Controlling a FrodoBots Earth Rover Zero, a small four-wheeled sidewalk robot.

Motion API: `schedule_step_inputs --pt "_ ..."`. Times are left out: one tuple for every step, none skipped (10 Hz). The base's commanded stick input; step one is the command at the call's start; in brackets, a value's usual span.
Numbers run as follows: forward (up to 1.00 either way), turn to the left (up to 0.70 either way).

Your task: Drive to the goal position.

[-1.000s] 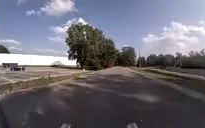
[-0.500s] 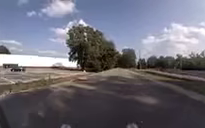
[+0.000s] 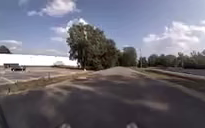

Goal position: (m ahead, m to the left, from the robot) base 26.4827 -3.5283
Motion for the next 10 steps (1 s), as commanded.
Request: schedule_step_inputs --pt "0.7 0.0" --pt "0.7 0.0" --pt "0.7 0.0" --pt "0.7 0.0" --pt "0.7 0.0" --pt "0.7 0.0" --pt "0.7 0.0" --pt "0.7 0.0" --pt "0.7 0.0" --pt "0.7 0.0"
